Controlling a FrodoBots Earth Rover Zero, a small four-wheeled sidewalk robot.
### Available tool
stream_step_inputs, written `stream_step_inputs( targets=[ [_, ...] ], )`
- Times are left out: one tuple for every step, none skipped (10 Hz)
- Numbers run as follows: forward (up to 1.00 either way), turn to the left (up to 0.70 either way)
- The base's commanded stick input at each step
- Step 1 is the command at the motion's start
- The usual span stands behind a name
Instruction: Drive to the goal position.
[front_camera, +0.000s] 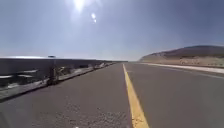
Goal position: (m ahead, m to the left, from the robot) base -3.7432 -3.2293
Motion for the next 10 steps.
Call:
stream_step_inputs(
  targets=[
    [0.85,0.00],
    [0.85,0.00],
    [0.85,0.00],
    [0.85,0.00],
    [0.85,0.00],
    [0.85,0.00],
    [0.85,0.00],
    [0.85,0.00],
    [0.85,0.00],
    [0.85,0.00]
  ],
)
